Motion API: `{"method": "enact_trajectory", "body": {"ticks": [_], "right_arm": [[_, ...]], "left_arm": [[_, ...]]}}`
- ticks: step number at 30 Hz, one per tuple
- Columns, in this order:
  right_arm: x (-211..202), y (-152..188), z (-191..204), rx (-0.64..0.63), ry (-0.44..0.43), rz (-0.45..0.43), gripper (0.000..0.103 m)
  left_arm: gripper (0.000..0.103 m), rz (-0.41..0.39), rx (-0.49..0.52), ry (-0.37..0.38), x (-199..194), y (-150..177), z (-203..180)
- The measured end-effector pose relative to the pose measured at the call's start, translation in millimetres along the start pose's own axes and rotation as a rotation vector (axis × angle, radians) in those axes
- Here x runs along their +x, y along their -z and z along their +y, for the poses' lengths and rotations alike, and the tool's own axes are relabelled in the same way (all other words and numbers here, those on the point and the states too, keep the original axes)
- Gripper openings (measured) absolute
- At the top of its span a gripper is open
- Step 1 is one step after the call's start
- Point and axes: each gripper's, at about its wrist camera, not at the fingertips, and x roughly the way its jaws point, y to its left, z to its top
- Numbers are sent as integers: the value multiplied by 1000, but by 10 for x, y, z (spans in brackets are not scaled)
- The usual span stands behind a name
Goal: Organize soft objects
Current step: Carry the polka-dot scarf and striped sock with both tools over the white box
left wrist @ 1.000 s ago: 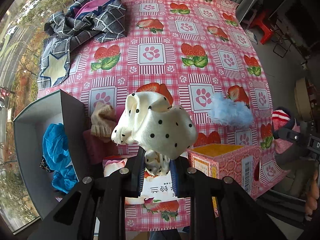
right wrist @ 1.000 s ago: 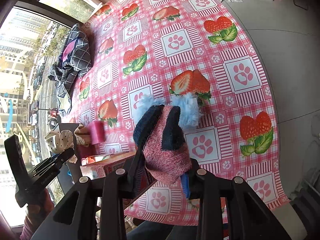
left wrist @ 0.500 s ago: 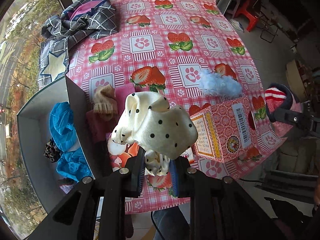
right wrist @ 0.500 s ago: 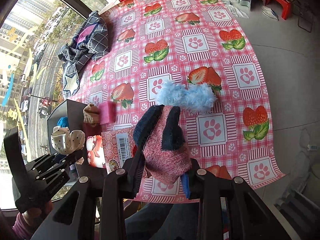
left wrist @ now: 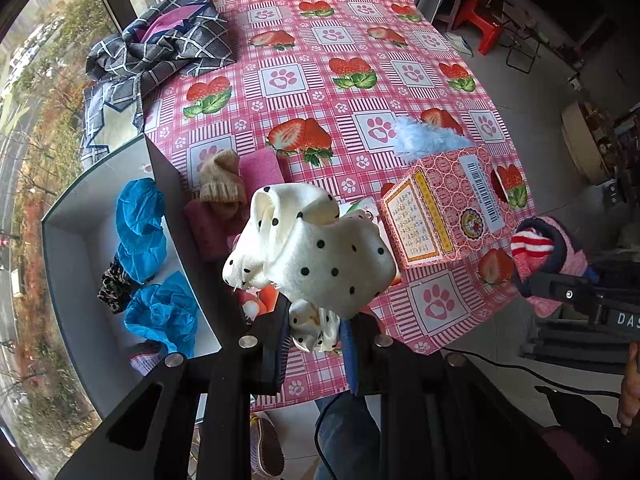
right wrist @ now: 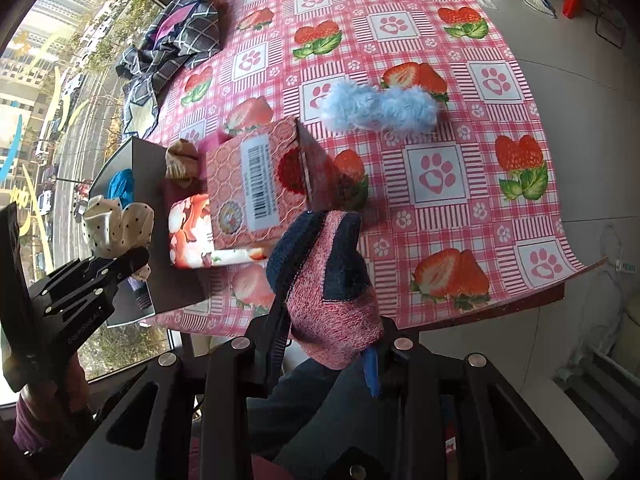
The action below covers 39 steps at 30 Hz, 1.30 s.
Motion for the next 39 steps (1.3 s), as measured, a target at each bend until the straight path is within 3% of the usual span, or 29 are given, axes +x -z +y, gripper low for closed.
{"method": "enact_trajectory", "body": {"ticks": [6,20,30,39], "right_arm": [[65,59,415,-122,-6,9,33],[226,-34,1484,-446,0,47,33],[338,-5,2179,-639,1,73,33],[444,78,2596,-755,-4,99,33]], "left_arm": [[24,-37,-74,-29,-134,148,282],[24,-64,-398,-94,-308,617,1136],[24,-58,-557,-142,-346,903,1442],[24,-43,-618,-148,-315,1009,1537]]}}
